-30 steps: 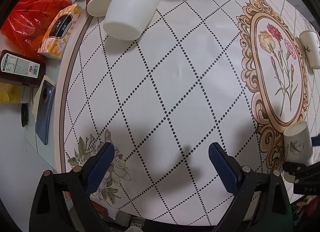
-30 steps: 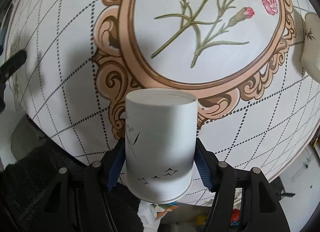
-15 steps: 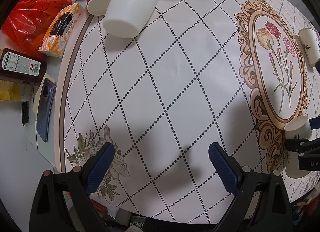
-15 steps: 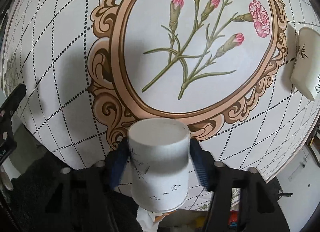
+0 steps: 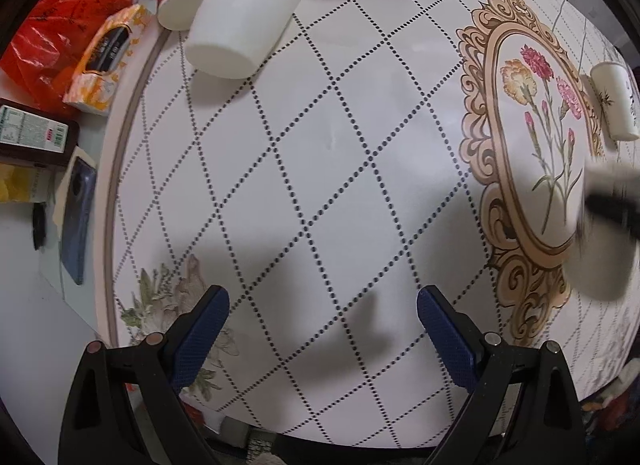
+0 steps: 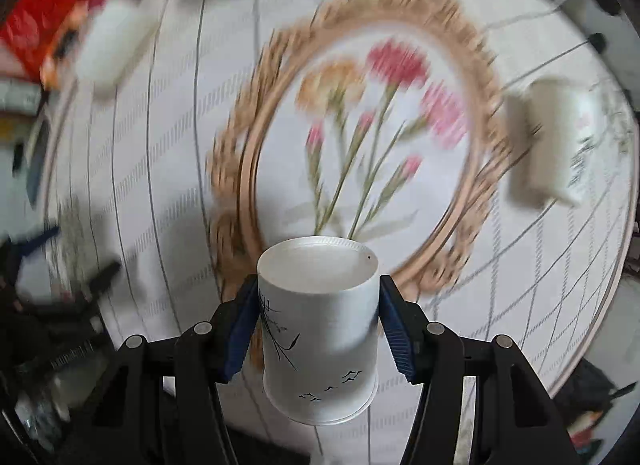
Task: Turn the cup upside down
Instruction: 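Rotate the held cup with the right tool until its rim faces down, then lower the inverted cup onto the oval mat and open the right tool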
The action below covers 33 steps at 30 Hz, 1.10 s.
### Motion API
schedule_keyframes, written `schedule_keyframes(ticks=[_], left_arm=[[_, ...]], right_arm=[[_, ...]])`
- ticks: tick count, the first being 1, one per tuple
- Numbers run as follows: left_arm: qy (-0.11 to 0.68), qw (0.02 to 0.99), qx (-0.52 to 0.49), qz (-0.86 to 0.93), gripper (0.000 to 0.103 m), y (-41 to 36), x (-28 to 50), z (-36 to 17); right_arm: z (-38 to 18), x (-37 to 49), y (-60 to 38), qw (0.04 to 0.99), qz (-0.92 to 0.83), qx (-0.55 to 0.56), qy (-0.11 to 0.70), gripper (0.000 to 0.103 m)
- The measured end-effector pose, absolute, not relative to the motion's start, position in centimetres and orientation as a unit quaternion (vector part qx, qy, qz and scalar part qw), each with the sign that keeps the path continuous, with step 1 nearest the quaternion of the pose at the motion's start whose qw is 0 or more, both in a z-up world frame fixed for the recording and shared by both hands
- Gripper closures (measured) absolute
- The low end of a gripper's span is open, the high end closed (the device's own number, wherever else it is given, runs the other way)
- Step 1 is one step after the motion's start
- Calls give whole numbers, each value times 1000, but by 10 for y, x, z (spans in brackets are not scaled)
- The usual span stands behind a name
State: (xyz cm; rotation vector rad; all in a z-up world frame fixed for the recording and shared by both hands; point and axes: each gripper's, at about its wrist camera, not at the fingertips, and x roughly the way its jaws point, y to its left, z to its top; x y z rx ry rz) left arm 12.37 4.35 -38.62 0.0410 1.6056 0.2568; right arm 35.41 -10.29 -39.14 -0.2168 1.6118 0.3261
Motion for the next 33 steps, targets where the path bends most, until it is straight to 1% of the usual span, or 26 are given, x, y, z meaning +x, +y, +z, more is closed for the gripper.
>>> schedule_keyframes(ticks=[2,6,8,14,21,24,27,28,30,33], left_arm=[[722,683,7,113,7,45,127,-388],[725,680,0,111,7,48,133,-390],[726,679,3,110,7,49,135,-391],[721,687,12,94,7,41,144,-389],[711,700,4,68,7,38,150,-383],[706,705,3,61,7,36,145,-376],[701,711,3,55,7,37,146,-369],[698,714,3,52,7,36,147,-365],[691,722,8,45,7,35,148,-357],[675,736,18,34,7,30,150,-338]], right_arm=[[-381,362,-110,726,134,-65,671,42],[-363,369,-122,824,109,8,557,42],[-353,367,-121,846,97,21,523,42],[-379,356,-116,867,82,18,491,42],[-373,331,-118,862,96,-1,498,40],[-376,328,-119,849,90,0,520,32],[-373,324,-122,846,83,0,527,31],[-371,323,-123,846,82,4,527,28],[-362,322,-128,844,71,19,531,19],[-341,315,-138,841,49,40,538,8]])
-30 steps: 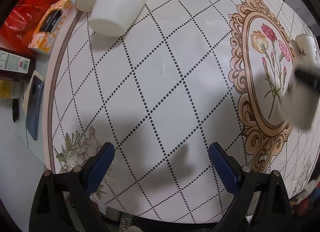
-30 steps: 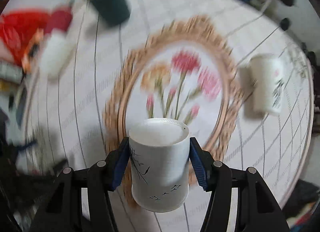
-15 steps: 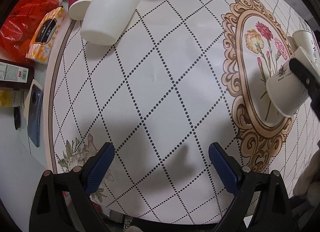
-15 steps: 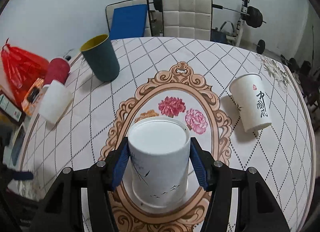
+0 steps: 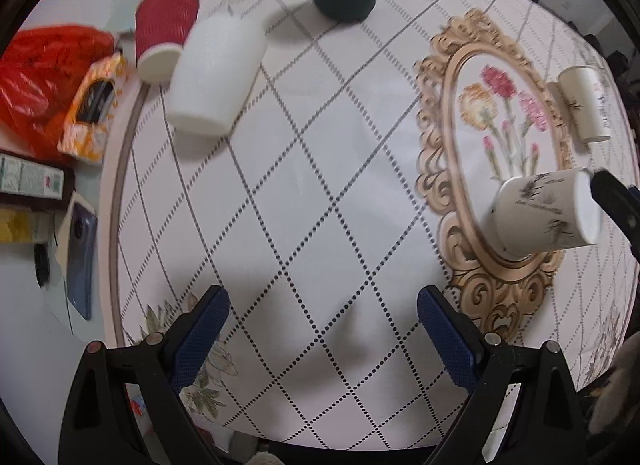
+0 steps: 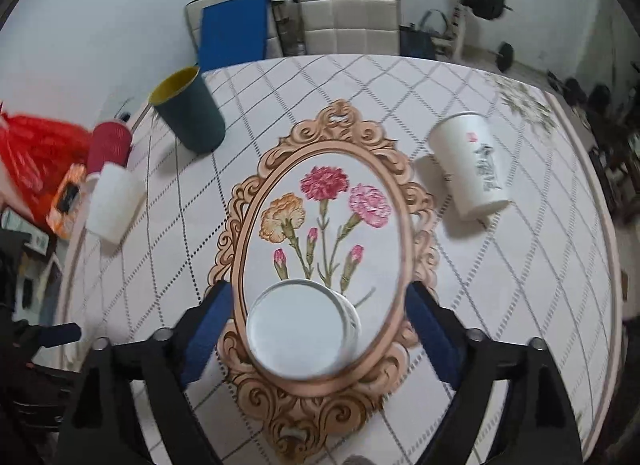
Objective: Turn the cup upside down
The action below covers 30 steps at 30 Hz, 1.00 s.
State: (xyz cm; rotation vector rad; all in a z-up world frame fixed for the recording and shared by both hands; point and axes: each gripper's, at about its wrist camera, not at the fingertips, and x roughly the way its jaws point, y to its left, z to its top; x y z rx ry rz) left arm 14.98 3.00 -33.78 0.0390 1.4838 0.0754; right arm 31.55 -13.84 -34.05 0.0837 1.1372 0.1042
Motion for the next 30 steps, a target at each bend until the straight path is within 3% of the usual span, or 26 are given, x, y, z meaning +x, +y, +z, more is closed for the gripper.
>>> schedule_keyframes(ticks=[4,13,30], left_arm=[[649,760,30,14,2,20,144,-306],[593,803,48,-31,2,5,107,-240],[486,873,25,-22,2,-19,-13,-82]], right_arm=[[-308,292,-147,838,4,19,546,7],[-258,218,-171,820,-89,21,565,7],[-68,81,-192,886,-66,24,458,6]])
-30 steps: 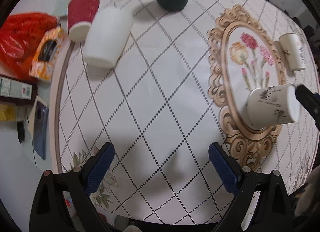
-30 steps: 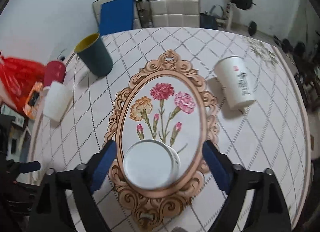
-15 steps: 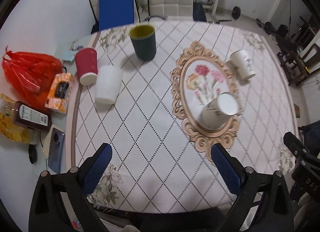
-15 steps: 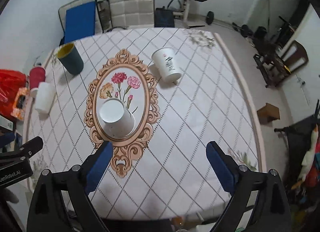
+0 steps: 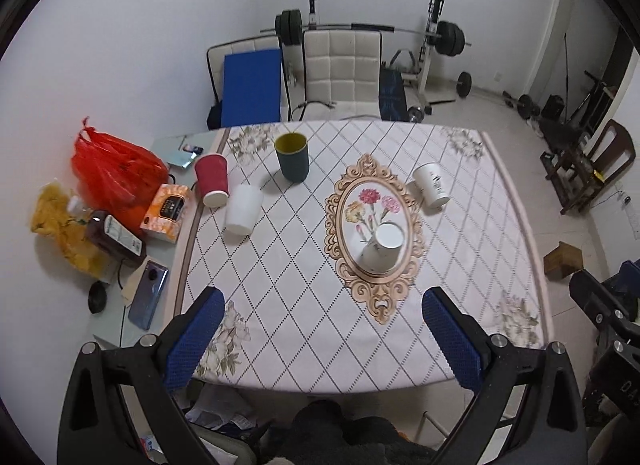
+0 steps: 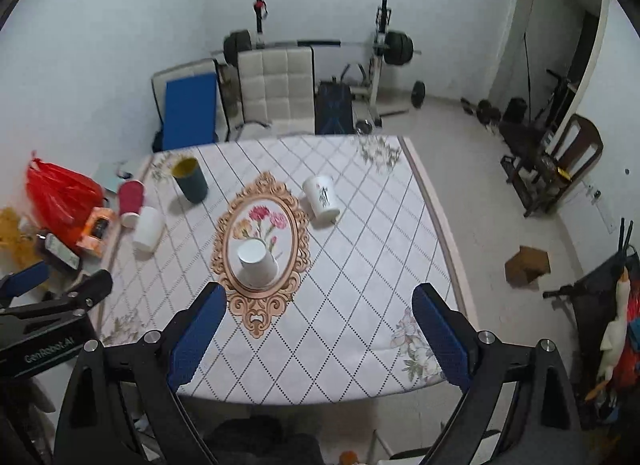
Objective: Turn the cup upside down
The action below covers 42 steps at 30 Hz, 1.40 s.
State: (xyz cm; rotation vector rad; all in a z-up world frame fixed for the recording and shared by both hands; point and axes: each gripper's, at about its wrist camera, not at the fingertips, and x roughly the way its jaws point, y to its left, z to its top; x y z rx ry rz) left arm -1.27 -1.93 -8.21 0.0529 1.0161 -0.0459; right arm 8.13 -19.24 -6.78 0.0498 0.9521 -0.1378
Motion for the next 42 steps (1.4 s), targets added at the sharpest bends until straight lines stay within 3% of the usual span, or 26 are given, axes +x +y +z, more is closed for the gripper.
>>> schedule_keyframes(ticks=[15,42], left_arm=[[458,889,9,-17,2,-28,-85,-30],[437,899,-4,-6,2,-13,-103,-11]], right_arm=[[13,1,-193,908,-46,11,415,5],[23,-2,-190,906,-37,15,422,5]])
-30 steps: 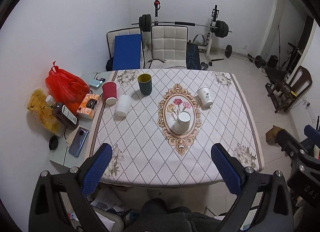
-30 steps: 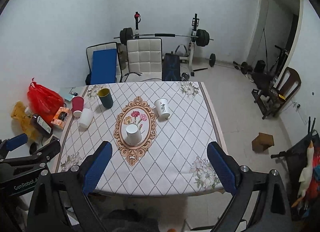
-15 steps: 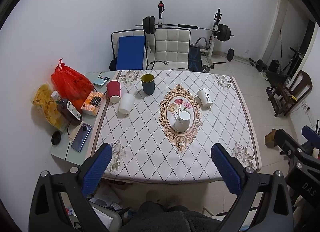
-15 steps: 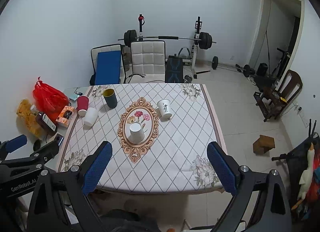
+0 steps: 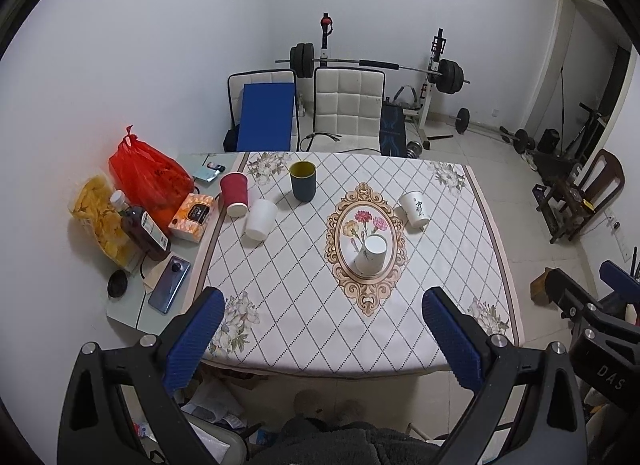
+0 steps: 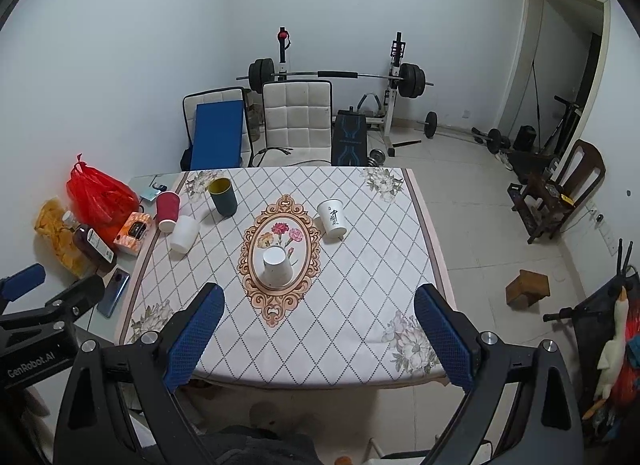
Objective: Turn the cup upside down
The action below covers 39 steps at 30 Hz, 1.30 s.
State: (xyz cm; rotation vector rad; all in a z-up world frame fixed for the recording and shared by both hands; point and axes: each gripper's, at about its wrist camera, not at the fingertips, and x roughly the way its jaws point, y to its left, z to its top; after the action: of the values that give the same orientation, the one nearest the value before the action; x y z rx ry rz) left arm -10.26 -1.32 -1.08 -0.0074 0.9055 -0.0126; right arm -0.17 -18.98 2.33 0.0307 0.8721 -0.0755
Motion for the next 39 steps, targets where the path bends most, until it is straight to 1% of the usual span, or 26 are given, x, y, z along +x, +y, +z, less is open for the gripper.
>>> schedule_keyframes(ticks=[39], left_arm=[[438,899,-1,3,2,-1,-117,-16]], right_arm=[[22,-15,-184,905,-28,13,425,5]])
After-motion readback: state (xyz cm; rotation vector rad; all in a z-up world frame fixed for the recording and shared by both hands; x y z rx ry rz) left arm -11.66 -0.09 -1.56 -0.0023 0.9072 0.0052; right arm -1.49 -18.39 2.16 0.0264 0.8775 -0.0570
